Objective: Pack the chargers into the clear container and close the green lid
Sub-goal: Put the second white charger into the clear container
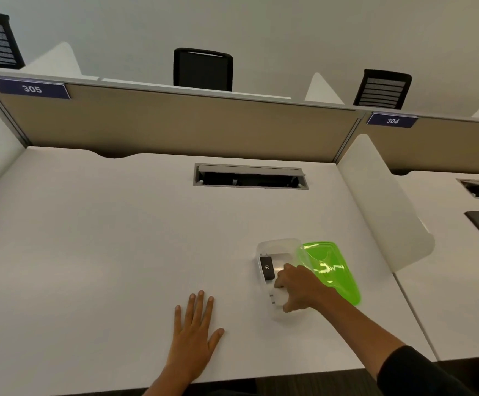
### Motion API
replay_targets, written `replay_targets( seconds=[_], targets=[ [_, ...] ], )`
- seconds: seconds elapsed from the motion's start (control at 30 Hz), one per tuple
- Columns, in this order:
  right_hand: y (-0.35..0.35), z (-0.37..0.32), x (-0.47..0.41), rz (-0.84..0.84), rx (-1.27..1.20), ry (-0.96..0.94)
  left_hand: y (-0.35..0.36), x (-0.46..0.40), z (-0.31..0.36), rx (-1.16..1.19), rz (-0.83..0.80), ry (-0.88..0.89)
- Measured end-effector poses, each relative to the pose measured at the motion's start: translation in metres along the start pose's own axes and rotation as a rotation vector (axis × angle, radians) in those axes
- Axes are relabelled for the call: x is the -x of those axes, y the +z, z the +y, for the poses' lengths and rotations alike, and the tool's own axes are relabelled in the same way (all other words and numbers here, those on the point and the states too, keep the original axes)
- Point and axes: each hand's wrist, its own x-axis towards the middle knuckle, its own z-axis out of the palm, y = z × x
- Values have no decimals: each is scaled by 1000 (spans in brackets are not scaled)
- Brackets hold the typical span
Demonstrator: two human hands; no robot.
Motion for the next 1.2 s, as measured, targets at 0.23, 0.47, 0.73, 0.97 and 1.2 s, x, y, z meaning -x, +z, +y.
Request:
replay_targets(
  seconds=[0.23,0.47,0.73,0.97,1.2],
  targets=[
    [10,-1,-11,-29,13,-14,0,0,0,-8,-5,-3],
    [17,-1,-16,-23,14,-28,1,-1,-1,-15,-18,-12],
    [25,5,-19,32,42,-71,-1,-1,1,-15,-21,-10],
    [24,5,-16,12,46,-71,1,-2,0,-21,-8,-6],
    [24,8,-6,97,-127,-57,2,-3,1,27,-26,-8]
  ],
)
